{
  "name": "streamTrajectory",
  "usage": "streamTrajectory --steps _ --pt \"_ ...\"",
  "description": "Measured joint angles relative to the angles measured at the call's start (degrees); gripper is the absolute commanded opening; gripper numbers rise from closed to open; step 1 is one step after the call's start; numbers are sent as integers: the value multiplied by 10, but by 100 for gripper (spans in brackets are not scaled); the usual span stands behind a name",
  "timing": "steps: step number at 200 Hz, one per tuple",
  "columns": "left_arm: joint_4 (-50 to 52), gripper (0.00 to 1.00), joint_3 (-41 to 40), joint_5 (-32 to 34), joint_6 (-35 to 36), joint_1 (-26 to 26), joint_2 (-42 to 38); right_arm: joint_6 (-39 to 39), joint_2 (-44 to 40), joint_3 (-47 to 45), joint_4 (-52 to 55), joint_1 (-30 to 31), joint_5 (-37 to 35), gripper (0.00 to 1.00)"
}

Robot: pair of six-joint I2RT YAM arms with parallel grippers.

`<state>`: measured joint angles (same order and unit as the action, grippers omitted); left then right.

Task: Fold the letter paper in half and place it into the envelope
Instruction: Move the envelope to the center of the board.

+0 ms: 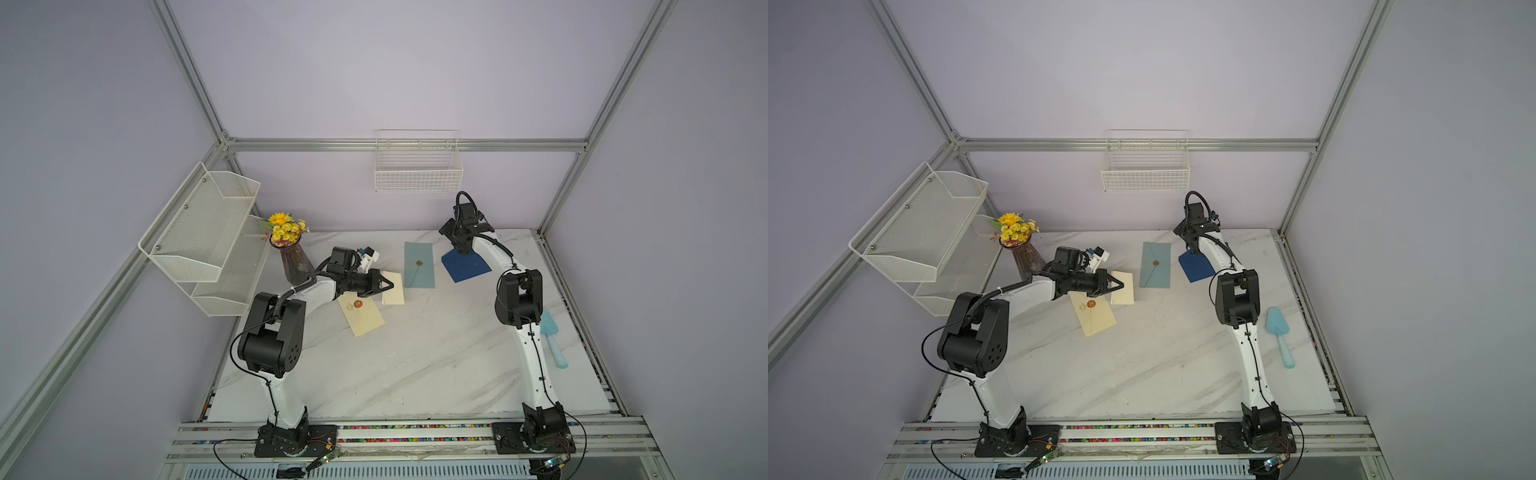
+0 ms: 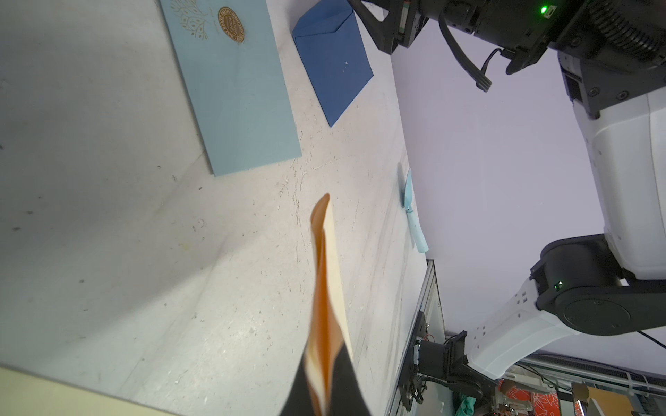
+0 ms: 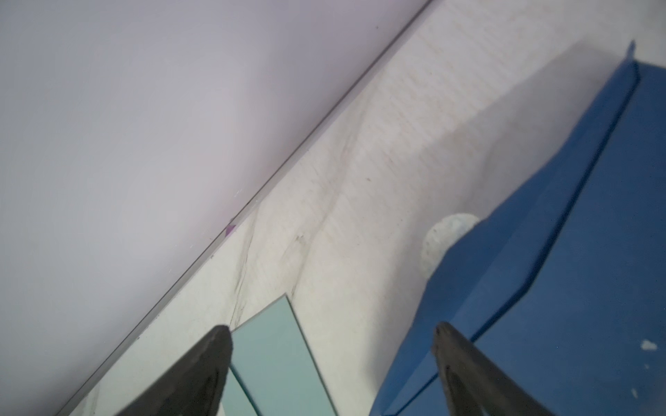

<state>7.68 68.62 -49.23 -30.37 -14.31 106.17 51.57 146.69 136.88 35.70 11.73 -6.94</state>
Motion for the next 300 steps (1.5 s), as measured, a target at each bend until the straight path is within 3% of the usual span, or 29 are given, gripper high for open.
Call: streamTrajectory --steps 29,59,106,164,182,204,236,300 --pt "8 0 0 0 0 0 0 -4 9 2 -12 -4 -1 66" --pt "15 0 0 0 2 0 0 -3 18 2 -17 -12 0 64" --pt "24 0 0 0 3 0 5 3 20 -11 -18 -35 6 52" --pt "38 0 2 0 10 0 21 9 13 -73 -21 -49 17 22" --pt "38 0 2 0 10 0 22 13 -3 -100 -22 -50 23 25" --pt "37 0 2 -1 10 0 22 7 -33 -143 -32 -50 32 46" --pt "28 0 -2 -1 8 0 22 -33 -73 -171 -40 -50 32 58" --pt "4 0 -11 -3 -15 0 28 -113 -104 -198 -49 -71 -31 58"
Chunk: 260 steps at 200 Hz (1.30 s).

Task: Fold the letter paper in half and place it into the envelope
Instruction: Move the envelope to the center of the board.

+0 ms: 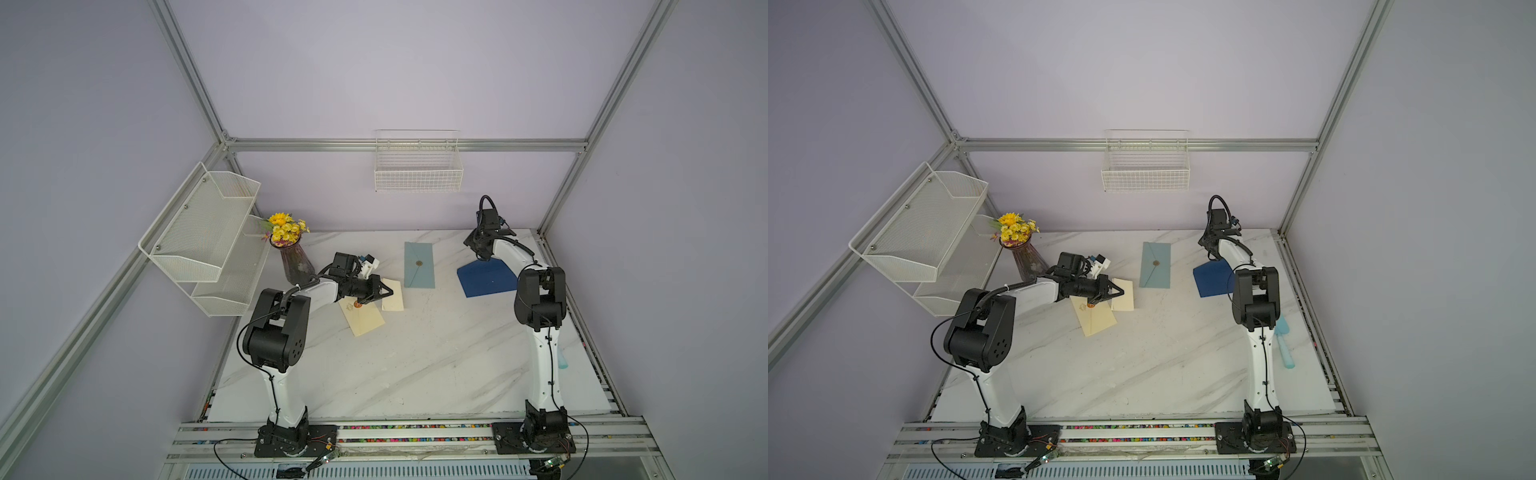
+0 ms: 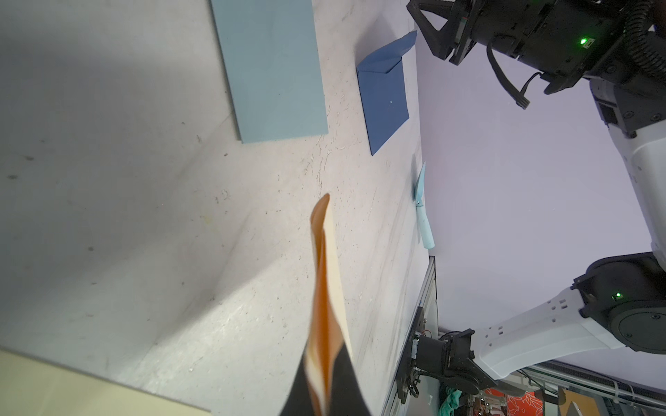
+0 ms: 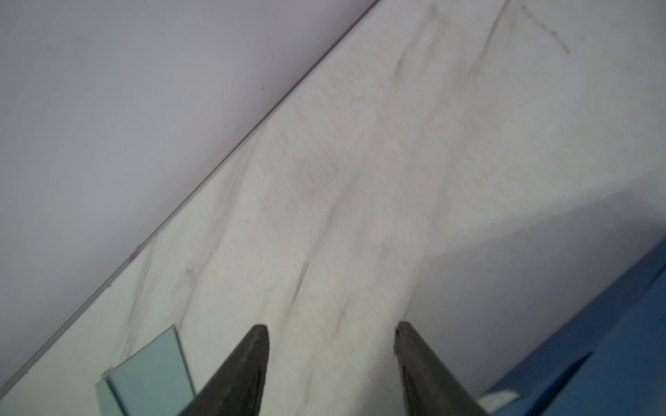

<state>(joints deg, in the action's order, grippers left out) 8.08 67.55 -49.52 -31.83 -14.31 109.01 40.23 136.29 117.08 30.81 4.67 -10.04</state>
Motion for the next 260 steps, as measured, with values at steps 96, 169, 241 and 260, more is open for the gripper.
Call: streamTrajectory --steps 96,169,241,260 --pt "-7 0 -25 -3 -4 0 0 -50 -7 -76 3 -70 -72 57" --pt "-31 0 -30 -8 -17 0 0 -95 -71 -95 31 -84 -8 63" --pt "-99 1 -66 -15 -63 0 9 -141 -107 -110 105 -83 -49 96" --pt "-106 1 -67 -16 -66 0 9 -151 -107 -123 119 -83 -57 96"
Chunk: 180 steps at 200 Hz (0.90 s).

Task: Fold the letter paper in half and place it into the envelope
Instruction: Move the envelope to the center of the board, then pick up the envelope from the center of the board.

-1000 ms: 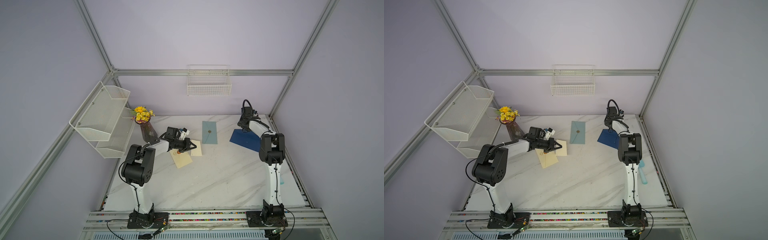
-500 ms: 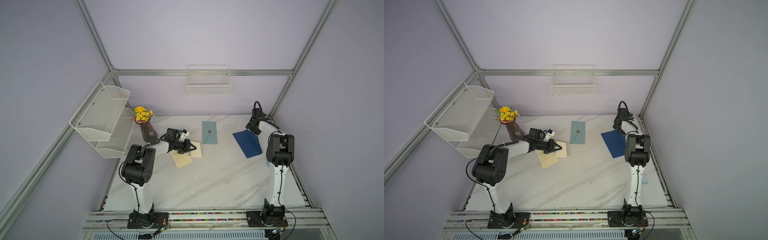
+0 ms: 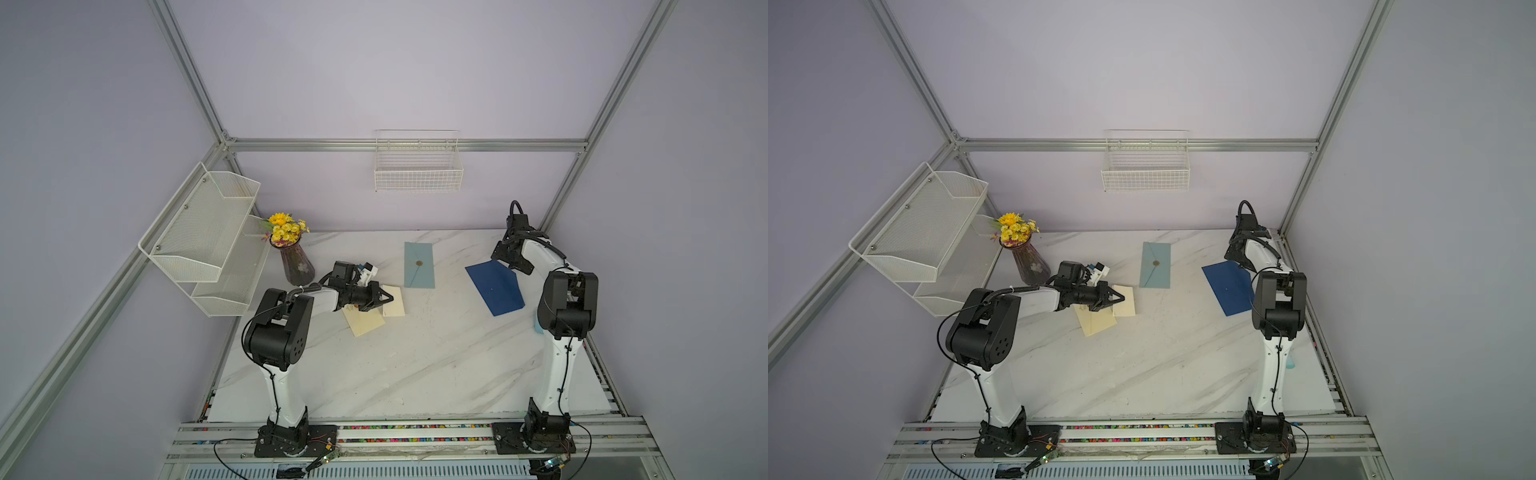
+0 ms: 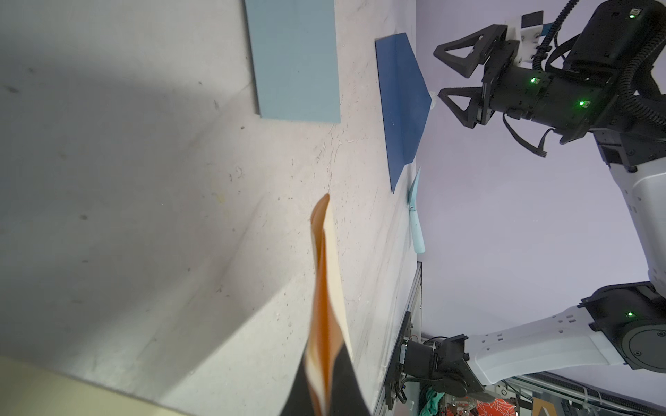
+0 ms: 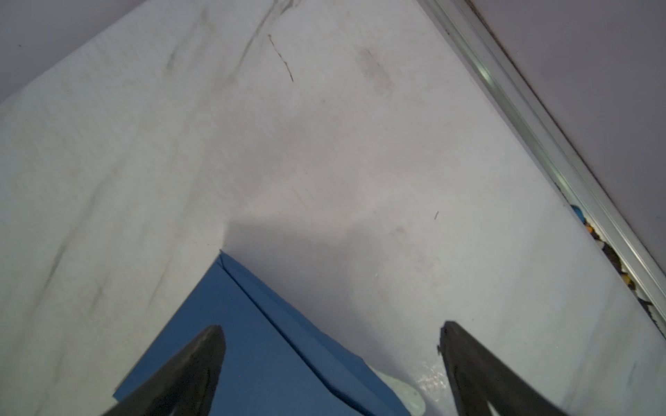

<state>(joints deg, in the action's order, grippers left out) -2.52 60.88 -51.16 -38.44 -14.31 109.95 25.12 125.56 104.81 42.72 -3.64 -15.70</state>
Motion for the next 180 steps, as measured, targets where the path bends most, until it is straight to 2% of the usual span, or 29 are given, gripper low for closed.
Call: streamTrajectory --steps 21,102,144,180 --pt "-5 2 0 0 0 0 0 -7 0 -19 9 -1 -1 93" --pt "-12 2 -9 -1 -1 0 0 -21 -1 -64 18 -8 23 53" --pt "-13 3 -11 -1 -2 0 0 -22 -24 -98 14 -8 49 30" --pt "-17 3 -10 -1 -11 0 0 -26 -48 -116 7 -8 62 5"
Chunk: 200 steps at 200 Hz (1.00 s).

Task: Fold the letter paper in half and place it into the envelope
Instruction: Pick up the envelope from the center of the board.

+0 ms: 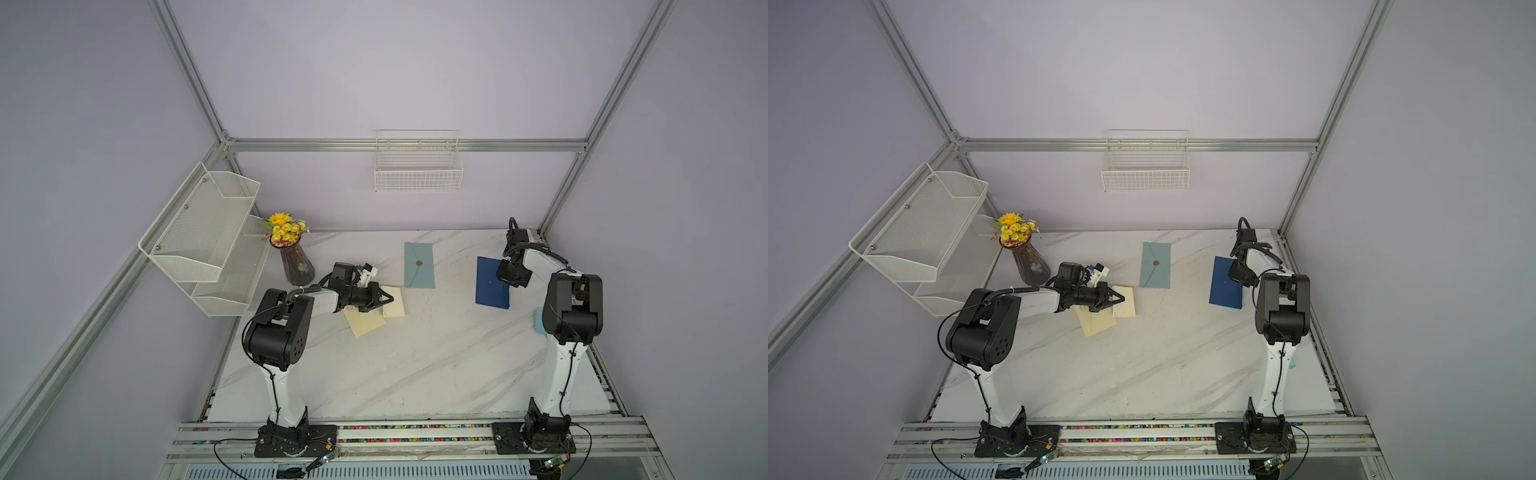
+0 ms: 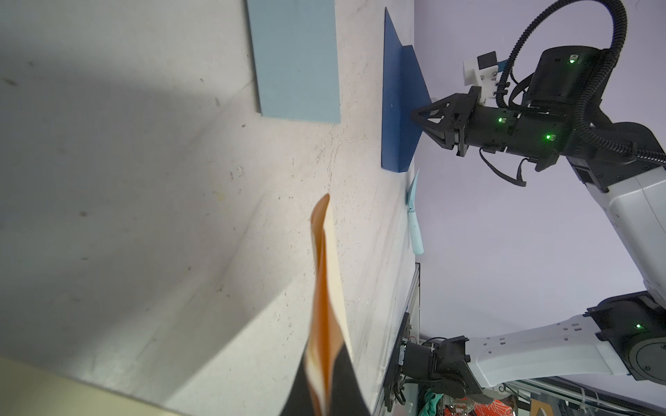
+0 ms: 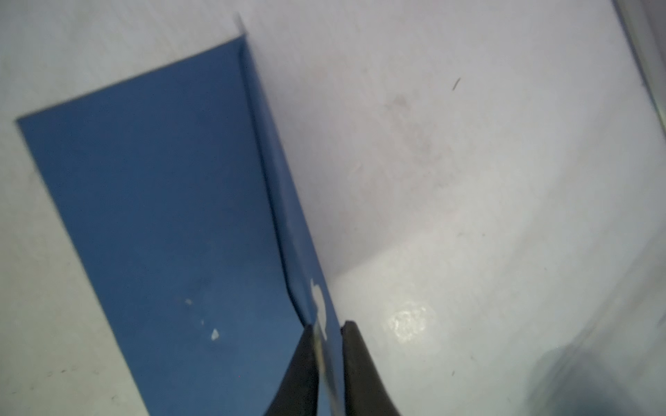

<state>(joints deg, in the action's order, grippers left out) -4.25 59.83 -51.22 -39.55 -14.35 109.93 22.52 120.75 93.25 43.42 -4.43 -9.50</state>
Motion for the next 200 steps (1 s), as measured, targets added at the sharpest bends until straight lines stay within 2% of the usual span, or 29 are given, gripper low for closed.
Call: streamTrajectory --steps 10,77,160,200 --pt "0 3 1 0 -2 0 0 1 -7 -6 -5 0 4 0" --pt "90 0 93 34 15 -20 1 -1 -70 -81 -34 13 56 0" --pt "263 0 232 133 63 -62 1 -12 -150 -116 -51 109 82 0" --pt "310 0 269 167 64 -84 1 -10 -217 -127 -54 125 110 0"
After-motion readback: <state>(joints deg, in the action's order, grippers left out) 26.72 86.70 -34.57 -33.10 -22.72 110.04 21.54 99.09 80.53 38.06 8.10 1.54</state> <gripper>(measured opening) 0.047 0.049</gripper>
